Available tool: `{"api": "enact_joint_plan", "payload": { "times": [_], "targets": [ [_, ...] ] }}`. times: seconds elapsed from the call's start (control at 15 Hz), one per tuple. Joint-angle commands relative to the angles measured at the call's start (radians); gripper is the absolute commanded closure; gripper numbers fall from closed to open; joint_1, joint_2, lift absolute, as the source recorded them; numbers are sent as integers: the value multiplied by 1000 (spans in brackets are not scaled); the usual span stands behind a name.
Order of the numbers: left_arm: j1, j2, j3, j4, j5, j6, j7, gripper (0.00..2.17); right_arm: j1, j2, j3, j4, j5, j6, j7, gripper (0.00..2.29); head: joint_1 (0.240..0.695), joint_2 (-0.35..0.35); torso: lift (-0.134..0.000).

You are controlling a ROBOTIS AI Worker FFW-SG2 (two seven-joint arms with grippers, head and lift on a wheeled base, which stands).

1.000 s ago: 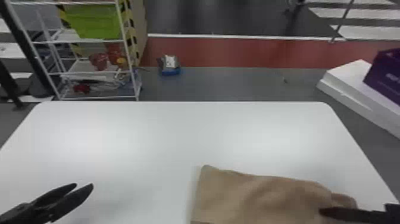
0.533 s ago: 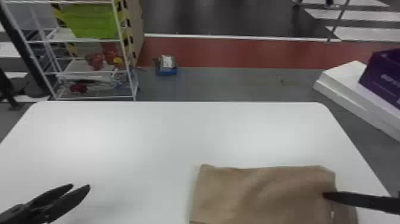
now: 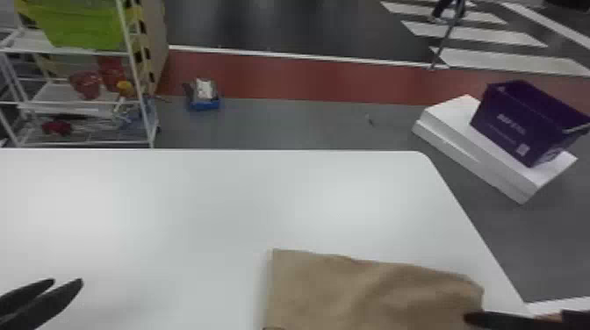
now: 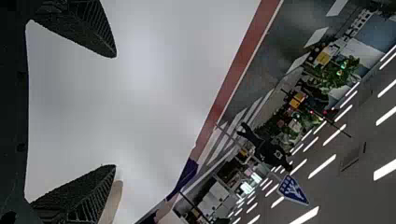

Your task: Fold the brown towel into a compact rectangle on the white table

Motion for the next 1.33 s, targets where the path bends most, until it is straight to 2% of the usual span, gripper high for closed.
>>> {"api": "enact_joint_plan", "payload": {
  "times": [0.0, 0.13, 0.27, 0.4, 0.47, 0.73, 0.8, 0.87, 0.93, 1.07, 1.27],
  "targets": [
    [8, -3, -14, 1, -5, 0, -2, 29, -65, -3, 74, 99, 69, 2, 3, 1234, 695, -195, -124],
    [14, -3, -12, 4, -6, 0, -5, 29, -94, -7, 102, 150, 109, 2, 3, 1234, 695, -204, -124],
    [17, -2, -6, 4, -6, 0, -12, 29, -114, -30, 100, 184, 109, 2, 3, 1210, 695, -211, -124],
    [17, -2, 5, 4, -6, 0, -18, 29, -85, -46, 87, 182, 120, 2, 3, 76, 695, -225, -124],
    [17, 0, 8, 4, -6, 0, -18, 26, -63, -49, 71, 178, 123, 2, 3, -2, 695, -230, -124],
    [10, 1, 16, -6, -5, -3, -20, 26, -36, -50, -71, 129, 69, 2, 3, 43, 695, -280, -124],
    [7, 1, 16, -7, -5, 0, -18, 26, -31, -44, -88, 106, 52, 2, 3, 53, 695, -291, -124],
    [5, 1, 13, -7, -3, 0, -18, 26, -31, -24, -96, 87, 47, 2, 3, 60, 695, -302, -124],
    [5, -2, 9, -6, 0, 0, -17, 26, -34, 2, -93, 67, 46, 2, 3, 76, 695, -302, -124],
    [5, -3, 5, -4, 1, 0, -21, 26, -36, 9, -45, 67, 60, 2, 3, 87, 695, -289, -124],
    [5, 0, 14, 2, 1, 0, -28, 29, -48, 25, 48, 136, 116, 2, 3, 124, 695, -251, -124]
  ]
}}
